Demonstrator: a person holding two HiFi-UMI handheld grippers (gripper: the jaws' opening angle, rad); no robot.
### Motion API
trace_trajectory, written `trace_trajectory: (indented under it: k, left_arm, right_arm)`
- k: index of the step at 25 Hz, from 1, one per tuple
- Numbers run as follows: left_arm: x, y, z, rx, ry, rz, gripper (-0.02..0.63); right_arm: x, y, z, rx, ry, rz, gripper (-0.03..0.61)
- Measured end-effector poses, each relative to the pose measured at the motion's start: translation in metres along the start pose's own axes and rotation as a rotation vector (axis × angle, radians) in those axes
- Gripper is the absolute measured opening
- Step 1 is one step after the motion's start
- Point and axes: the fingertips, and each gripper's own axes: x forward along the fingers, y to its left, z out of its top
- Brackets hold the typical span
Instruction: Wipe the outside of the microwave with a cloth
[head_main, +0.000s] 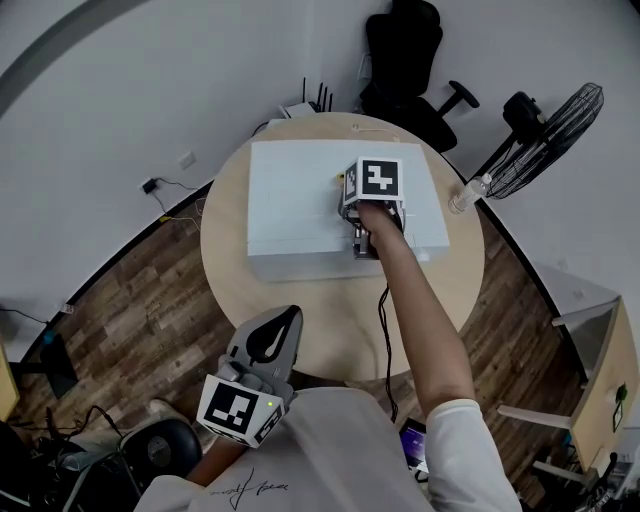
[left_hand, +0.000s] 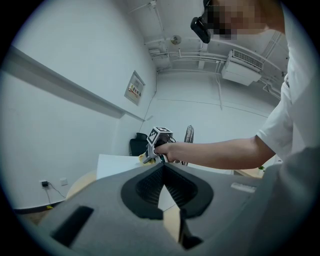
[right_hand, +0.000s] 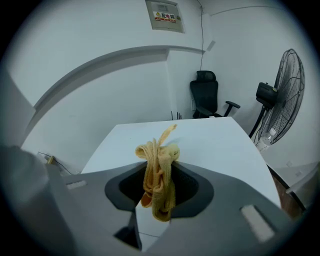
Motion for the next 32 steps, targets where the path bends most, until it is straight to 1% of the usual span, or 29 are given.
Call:
trace_trajectory:
  k: [8, 16, 19, 25, 32]
  left_arm:
    - [-0.026, 0.015, 0.0, -0.004, -0.005, 0.027, -0.006]
    - [-0.043, 0.029, 0.001, -0.004, -0.005, 0.054, -0.006]
    - [-0.05, 0.03, -0.001, -0.003, -0.006, 0.064, -0.006]
    - [-0.06, 0.045, 0.0, -0.009, -0.004, 0.085, -0.006]
    - [-0.072, 0.061, 0.002, -0.009, -0.01, 0.12, -0.006]
  right_arm:
    - [0.008, 0.05, -0.002, -0.019, 0.003, 0.044, 0.12]
    - [0.017, 0.088, 0.0, -0.042, 0.007, 0.079, 0.12]
    - [0.018, 0.102, -0.002, -0.07, 0.004, 0.088, 0.12]
    - [0.025, 0.137, 0.0, -0.116, 0.004, 0.113, 0.12]
    - [0.033, 0.177, 0.001, -0.131, 0.016, 0.19, 0.12]
